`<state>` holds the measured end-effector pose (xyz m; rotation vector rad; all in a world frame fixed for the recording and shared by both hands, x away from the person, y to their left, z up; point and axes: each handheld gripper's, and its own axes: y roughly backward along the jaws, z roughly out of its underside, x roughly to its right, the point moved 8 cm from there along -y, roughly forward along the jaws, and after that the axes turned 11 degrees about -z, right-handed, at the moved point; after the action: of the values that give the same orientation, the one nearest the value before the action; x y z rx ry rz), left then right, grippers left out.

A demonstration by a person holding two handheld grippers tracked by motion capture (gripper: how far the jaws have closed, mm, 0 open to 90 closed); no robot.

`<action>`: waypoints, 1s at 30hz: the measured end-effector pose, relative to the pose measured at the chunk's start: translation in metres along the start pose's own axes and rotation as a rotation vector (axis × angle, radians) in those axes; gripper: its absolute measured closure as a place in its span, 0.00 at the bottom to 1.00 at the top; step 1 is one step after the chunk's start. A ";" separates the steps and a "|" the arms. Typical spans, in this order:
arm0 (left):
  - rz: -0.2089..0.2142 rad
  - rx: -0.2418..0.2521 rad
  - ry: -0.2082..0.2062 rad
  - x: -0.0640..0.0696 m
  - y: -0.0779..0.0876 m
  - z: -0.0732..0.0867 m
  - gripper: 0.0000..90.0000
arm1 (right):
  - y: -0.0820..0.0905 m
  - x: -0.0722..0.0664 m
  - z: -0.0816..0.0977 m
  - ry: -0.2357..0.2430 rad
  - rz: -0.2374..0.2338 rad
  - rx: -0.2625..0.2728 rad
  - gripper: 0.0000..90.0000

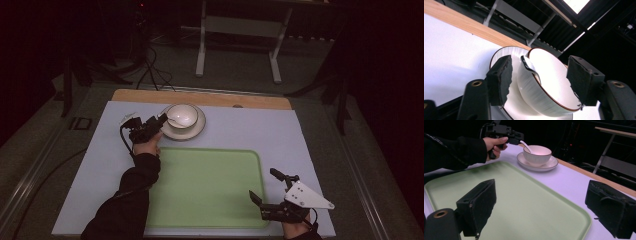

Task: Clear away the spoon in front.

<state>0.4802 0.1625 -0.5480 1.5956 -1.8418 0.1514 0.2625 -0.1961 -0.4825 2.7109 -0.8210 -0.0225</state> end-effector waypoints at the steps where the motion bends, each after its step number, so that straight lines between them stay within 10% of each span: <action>1: 0.004 -0.006 0.009 0.000 -0.002 0.001 0.43 | 0.000 0.000 0.000 -0.001 -0.002 0.000 0.11; 23: 0.036 -0.042 0.114 -0.006 -0.025 0.001 0.82 | 0.001 0.005 0.003 -0.018 -0.003 -0.005 0.11; 30: 0.066 -0.032 0.088 0.006 -0.021 -0.003 0.90 | 0.000 0.003 0.003 -0.015 -0.006 -0.007 0.11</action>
<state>0.5009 0.1539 -0.5497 1.4840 -1.8212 0.2169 0.2649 -0.1990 -0.4848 2.7096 -0.8157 -0.0471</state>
